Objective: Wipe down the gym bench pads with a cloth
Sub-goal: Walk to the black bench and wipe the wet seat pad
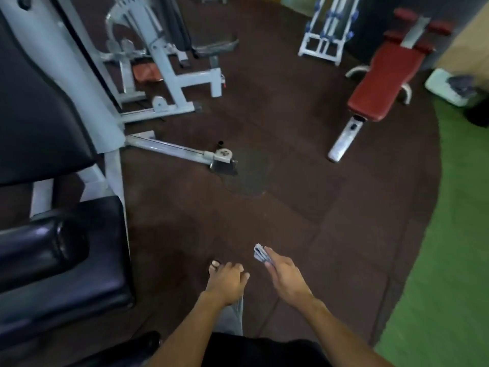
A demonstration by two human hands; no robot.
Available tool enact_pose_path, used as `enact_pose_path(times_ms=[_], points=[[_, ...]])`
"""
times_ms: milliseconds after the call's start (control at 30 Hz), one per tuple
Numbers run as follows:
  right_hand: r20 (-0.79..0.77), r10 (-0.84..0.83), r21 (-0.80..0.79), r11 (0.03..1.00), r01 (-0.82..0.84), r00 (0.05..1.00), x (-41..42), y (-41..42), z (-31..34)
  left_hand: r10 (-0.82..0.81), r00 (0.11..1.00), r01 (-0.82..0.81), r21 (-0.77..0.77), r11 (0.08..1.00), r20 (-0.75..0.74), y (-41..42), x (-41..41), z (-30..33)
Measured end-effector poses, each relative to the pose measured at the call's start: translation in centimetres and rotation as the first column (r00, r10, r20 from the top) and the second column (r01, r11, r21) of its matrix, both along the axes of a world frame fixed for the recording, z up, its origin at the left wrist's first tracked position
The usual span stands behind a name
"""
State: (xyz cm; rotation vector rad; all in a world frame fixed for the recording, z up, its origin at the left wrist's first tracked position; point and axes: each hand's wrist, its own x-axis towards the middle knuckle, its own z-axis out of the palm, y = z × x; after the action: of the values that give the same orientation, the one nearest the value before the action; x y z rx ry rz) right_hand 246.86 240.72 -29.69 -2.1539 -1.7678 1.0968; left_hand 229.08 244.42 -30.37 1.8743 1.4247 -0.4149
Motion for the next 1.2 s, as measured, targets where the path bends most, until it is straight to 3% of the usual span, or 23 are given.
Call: enact_pose_path(times_ms=[200, 367, 567, 733, 967, 1200], points=[[-0.013, 0.257, -0.041, 0.965, -0.257, 0.966, -3.7, 17.9, -0.1, 0.257, 0.966, -0.257, 0.01, 0.966, 0.005, 14.2, -4.5, 0.4], [-0.011, 0.519, 0.005, 0.855, -0.519, 0.855, -9.7, 29.3, 1.5, 0.503, 0.864, -0.503, 0.037, 0.864, -0.013, 20.5, -9.9, 1.0], [-0.052, 0.804, 0.036, 0.594, -0.803, 0.592, -19.7, 42.5, -0.3, 0.81, 0.583, -0.807, 0.074, 0.586, -0.064, 26.1, -15.8, -1.0], [-0.114, 0.92, 0.02, 0.379, -0.925, 0.374, -26.7, 48.9, -3.1, 0.947, 0.298, -0.944, 0.113, 0.311, -0.115, 29.6, -18.4, -2.3], [-0.166, 0.963, -0.009, 0.215, -0.976, 0.214, -34.1, 51.0, -8.0, 0.985, -0.045, -0.965, 0.261, -0.001, -0.165, 29.9, -21.5, -4.6], [-0.195, 0.972, 0.063, 0.141, -0.988, 0.127, -42.9, 49.6, -14.7, 0.966, -0.213, -0.898, 0.419, -0.134, -0.146, 29.3, -29.5, -10.6]])
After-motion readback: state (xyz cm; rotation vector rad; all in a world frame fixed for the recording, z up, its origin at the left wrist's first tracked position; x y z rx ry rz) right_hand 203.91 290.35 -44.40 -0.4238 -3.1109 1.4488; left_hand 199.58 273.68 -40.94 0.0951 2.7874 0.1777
